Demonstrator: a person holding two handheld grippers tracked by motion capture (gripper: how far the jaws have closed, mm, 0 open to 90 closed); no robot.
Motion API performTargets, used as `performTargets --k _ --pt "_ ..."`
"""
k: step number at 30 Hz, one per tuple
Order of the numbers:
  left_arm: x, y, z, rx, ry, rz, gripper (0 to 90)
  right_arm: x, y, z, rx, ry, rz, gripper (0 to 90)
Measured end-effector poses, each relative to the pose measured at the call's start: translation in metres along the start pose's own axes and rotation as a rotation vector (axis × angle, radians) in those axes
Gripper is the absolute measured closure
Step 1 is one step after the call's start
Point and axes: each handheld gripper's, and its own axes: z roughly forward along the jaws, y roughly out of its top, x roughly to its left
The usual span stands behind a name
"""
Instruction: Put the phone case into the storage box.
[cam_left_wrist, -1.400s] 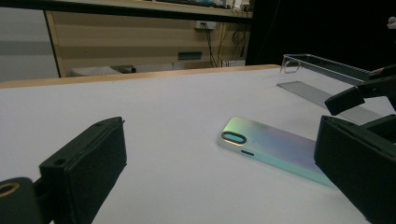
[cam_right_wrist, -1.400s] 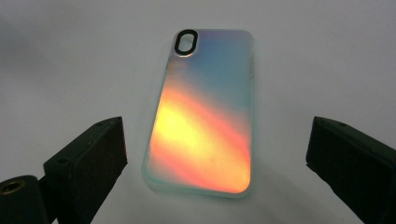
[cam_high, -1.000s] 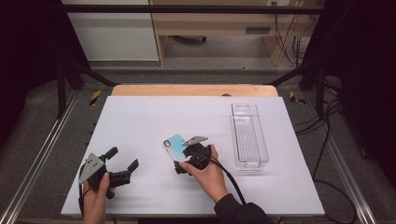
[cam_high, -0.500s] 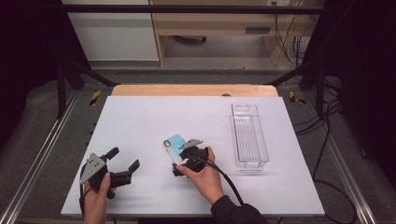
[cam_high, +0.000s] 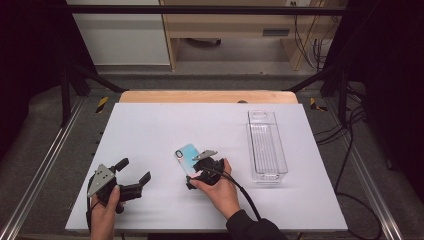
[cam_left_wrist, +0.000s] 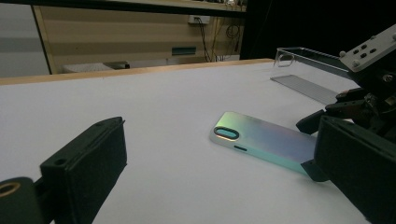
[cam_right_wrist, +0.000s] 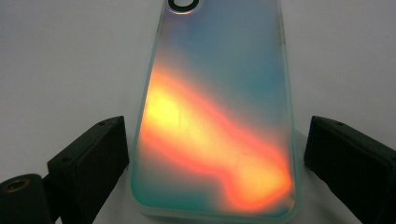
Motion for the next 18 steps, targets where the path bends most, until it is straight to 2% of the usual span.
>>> performTargets --k 13,18 --pt "-0.0013 -0.0001 0.0006 0.001 -0.002 0.0 2.1 0.0 -0.0045 -0.0016 -0.015 -0.01 -0.002 9.9" --pt "-0.0012 -0.0001 0.0007 0.003 -0.002 0.001 2.1 -0.0004 -0.0052 -0.0032 -0.019 -0.013 -0.009 14.3"
